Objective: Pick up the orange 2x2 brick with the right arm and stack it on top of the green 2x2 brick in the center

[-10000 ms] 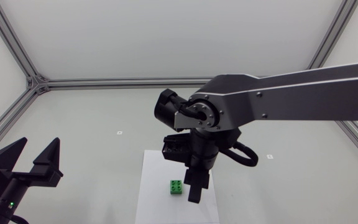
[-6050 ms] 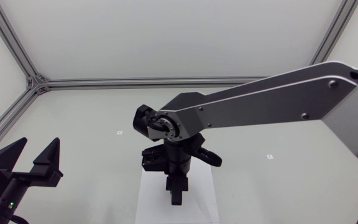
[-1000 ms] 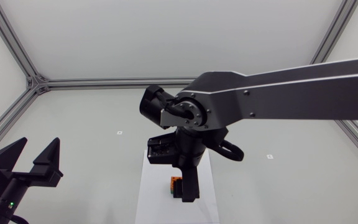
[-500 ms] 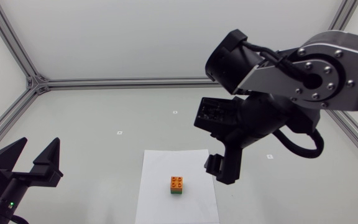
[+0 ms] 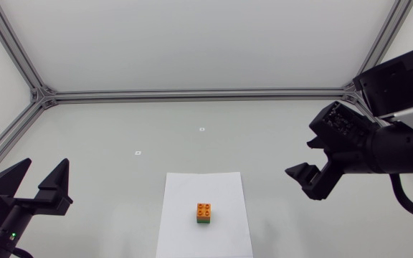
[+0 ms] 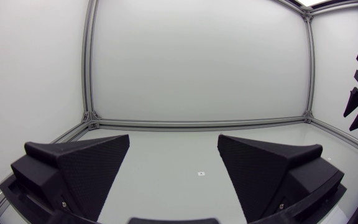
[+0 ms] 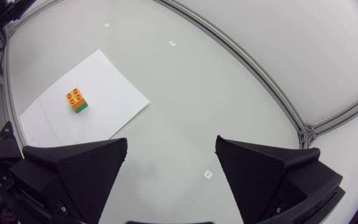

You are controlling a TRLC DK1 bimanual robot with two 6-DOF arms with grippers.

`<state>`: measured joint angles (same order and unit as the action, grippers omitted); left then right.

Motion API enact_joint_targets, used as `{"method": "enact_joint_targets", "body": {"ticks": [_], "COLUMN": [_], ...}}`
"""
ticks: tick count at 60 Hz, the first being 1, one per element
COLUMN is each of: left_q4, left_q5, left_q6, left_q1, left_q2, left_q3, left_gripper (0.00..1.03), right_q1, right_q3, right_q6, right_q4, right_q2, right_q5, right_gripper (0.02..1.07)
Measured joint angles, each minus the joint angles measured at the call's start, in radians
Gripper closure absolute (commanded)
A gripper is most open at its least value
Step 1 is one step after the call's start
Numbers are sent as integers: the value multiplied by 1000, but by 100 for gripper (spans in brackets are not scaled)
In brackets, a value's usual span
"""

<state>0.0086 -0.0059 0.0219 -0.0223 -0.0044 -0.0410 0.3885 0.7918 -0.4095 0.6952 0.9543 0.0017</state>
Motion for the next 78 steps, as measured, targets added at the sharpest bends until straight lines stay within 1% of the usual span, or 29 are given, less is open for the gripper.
{"method": "enact_joint_targets", "body": {"ticks": [13, 27, 38, 46, 54, 62, 78], "left_q4": [0, 0, 0, 0, 0, 0, 0], "left_q5": [0, 0, 0, 0, 0, 0, 0], "left_q6": [0, 0, 0, 0, 0, 0, 0], "left_q1": [0, 0, 0, 0, 0, 0, 0], "left_q2": [0, 0, 0, 0, 0, 0, 0], "left_q3": [0, 0, 0, 0, 0, 0, 0], "left_gripper": [4, 4, 4, 4, 4, 4, 4], "right_q1": [-95, -130, -153, -198, -240, -308, -334], "right_q3": [-79, -183, -231, -288, -346, -406, -517], "right_q6": [2, 2, 2, 2, 2, 29, 130], "right_q4": [-31, -41, -42, -53, -103, -192, -343], "right_q2": [-141, -282, -409, -522, -628, -690, -768], "right_q5": [3, 7, 11, 5, -2, -50, -49], "right_gripper": [6, 6, 6, 6, 6, 6, 6]}}
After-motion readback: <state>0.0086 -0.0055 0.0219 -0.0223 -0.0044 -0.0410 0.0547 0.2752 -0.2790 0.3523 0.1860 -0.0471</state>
